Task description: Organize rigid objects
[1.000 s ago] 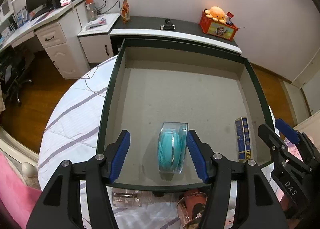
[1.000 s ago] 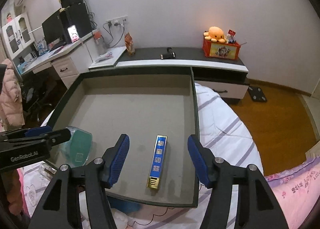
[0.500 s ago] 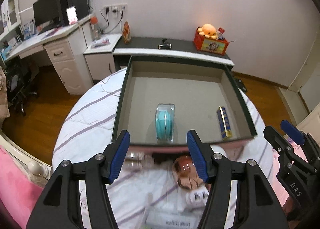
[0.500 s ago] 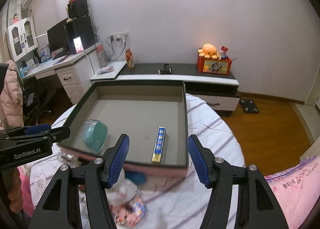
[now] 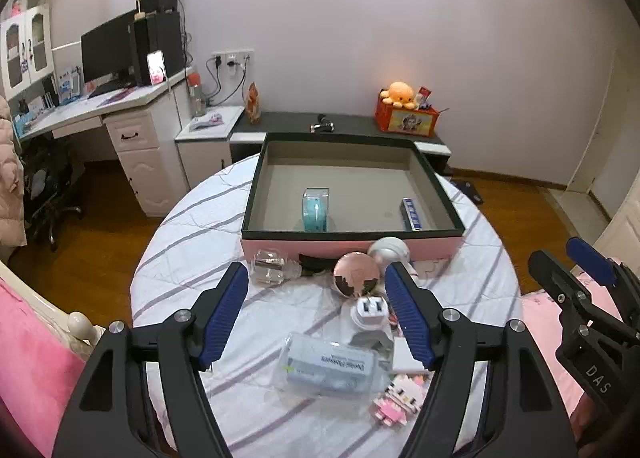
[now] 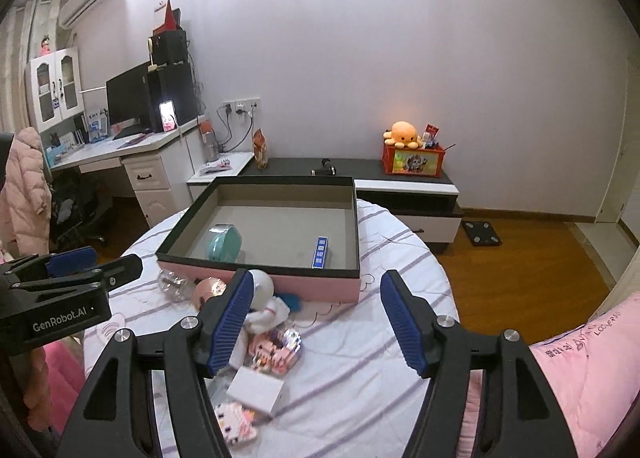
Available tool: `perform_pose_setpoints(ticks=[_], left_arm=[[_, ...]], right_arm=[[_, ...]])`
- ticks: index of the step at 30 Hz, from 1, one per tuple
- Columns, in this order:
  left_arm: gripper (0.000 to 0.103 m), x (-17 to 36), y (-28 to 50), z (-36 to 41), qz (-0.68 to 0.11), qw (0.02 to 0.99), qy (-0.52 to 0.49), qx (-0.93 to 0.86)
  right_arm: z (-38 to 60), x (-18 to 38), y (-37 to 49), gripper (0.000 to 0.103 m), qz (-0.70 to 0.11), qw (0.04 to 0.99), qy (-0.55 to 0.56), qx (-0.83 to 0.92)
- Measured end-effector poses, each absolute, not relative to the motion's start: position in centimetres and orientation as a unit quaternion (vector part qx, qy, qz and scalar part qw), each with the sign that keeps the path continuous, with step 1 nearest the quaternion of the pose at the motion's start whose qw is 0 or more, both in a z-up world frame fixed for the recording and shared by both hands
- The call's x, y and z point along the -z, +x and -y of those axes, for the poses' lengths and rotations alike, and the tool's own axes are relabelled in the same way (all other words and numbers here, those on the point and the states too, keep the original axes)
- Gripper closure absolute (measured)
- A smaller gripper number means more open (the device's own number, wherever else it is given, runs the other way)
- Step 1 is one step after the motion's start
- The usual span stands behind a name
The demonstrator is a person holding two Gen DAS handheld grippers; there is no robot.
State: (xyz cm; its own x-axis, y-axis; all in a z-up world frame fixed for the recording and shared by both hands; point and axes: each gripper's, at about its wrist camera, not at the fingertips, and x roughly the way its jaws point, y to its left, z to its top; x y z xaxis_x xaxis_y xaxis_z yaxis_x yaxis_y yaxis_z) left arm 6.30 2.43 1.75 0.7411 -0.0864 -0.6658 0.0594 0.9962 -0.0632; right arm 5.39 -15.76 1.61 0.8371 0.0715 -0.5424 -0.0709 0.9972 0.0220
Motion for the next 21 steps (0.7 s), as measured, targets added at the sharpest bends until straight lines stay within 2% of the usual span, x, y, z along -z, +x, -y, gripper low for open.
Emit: perform_pose_setpoints(ticks=[5,11,21], left_arm=[[0.025,-2.3,4.1,-2.1,-0.334,0.941,-0.014,0.042],[0.019,-3.0,2.4,-1.8,-0.312,0.949,-0.016,0.047],[0.017,-3.3,1.9,-1.6,-0.303,0.952,-0.015,0.042]], right_arm=[[15.7,-2.0,3.0,0.028,-0.265,0.964,0.000,-0.033],[15.6,-2.6,1.2,0.025,-0.246,0.969,0.001,-0.034],[15.9,-2.5,0.8,0.025,-0.244,0.969,0.005,-0.035]])
